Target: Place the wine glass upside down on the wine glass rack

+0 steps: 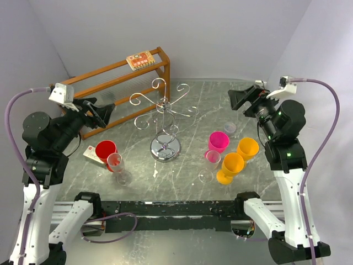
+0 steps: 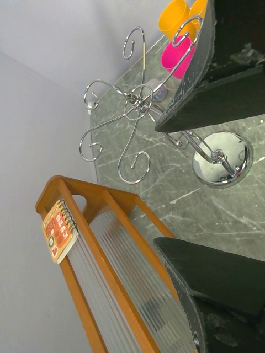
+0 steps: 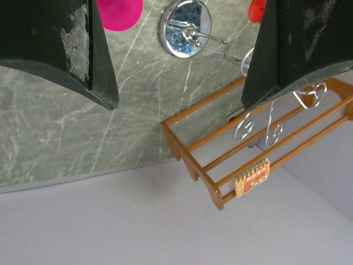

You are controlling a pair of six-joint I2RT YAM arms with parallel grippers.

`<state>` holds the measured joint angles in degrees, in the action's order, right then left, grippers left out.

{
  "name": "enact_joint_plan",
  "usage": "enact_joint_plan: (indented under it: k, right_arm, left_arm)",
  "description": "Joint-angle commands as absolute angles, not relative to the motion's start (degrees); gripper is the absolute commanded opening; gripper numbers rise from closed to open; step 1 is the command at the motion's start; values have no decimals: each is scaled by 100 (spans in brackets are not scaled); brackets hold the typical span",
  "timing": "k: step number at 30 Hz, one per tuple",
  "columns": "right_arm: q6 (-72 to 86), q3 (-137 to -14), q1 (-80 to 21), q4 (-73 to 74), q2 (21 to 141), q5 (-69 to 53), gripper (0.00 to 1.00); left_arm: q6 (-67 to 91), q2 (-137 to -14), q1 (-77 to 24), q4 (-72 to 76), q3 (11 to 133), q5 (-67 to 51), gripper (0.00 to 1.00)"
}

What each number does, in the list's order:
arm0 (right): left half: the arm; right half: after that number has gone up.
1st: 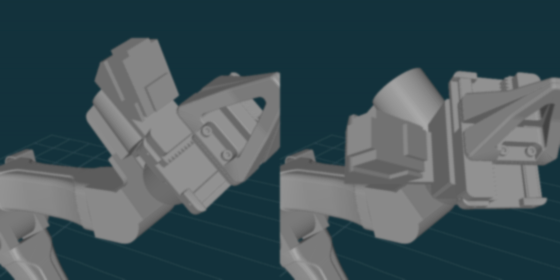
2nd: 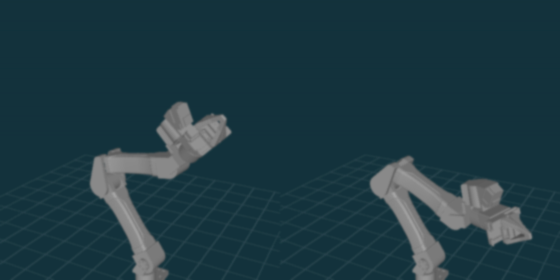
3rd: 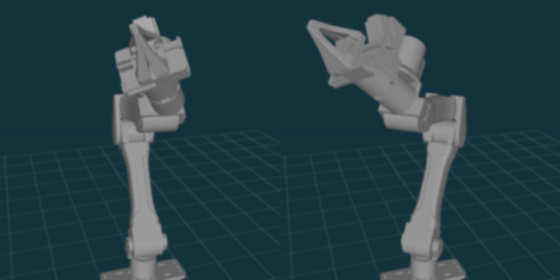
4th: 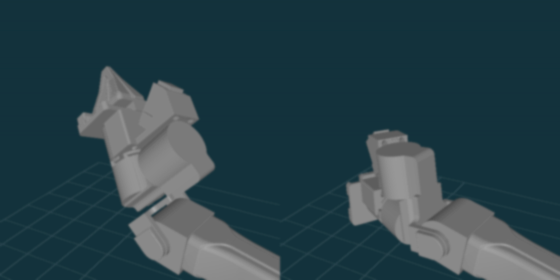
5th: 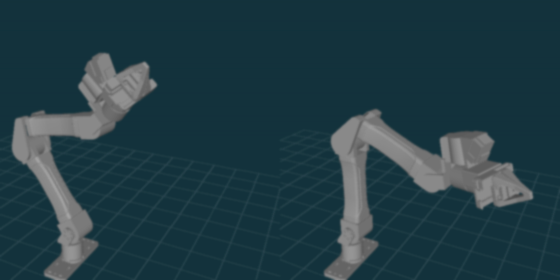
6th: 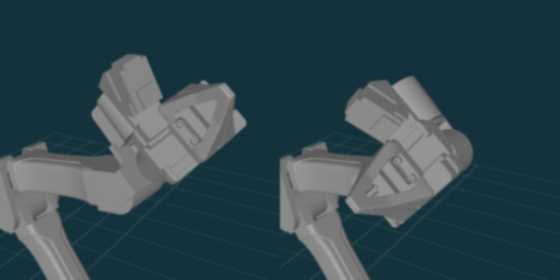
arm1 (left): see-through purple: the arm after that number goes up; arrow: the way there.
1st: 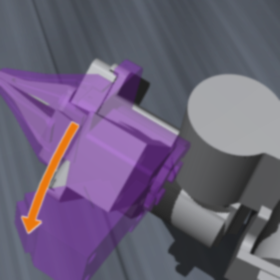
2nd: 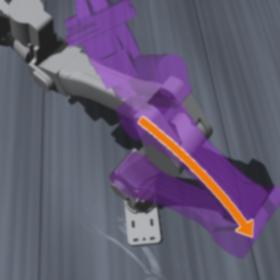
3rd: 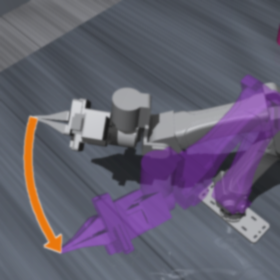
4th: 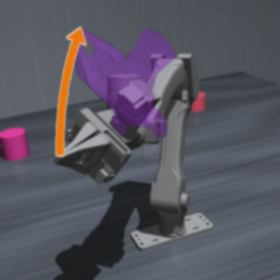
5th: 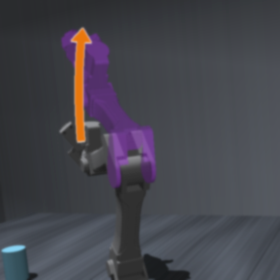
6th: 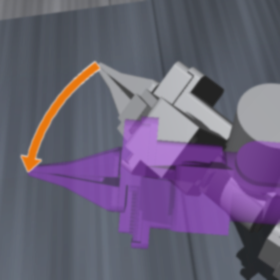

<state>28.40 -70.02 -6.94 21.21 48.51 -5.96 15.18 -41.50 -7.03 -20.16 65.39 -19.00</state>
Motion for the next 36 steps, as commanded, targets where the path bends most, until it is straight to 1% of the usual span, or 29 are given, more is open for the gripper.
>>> enact_joint_plan:
  k: [1,3,5,9,13,20,26,32,36]
  right_arm:
    - [2908,-6945,-617,2103,4918,-1183,95]
    - [2779,-7074,-607,2339,5068,-1333,96]
    - [2646,-7263,-597,2670,5291,-1478,94]
    - [2426,-7567,-591,3378,5835,-1934,84]
    - [2357,-7476,-598,3646,6102,-1965,77]
    - [2113,-7307,-785,4152,6373,-1101,69]
    - [1886,-7069,-1293,4470,6521,-635,66]
    - [2157,-6982,-1957,4825,6673,-92,61]
    - [2773,-6802,-2183,4986,6705,637,59]
  left_arm:
    - [1491,-4113,-600,-1500,6414,-2282,89]
    - [1518,-4089,-587,-1377,6361,-2528,91]
    - [1515,-4073,-577,-1190,6295,-2935,92]
    - [1575,-4050,-562,-871,6190,-3655,92]
    - [1626,-4011,-554,-694,6136,-3870,91]
    - [1738,-4015,-541,-430,5983,-3898,90]
    - [1687,-4000,-536,-412,5857,-3816,90]
    - [1660,-4006,-536,-391,5762,-3742,90]
    - [1618,-3975,-536,-403,5698,-3640,89]
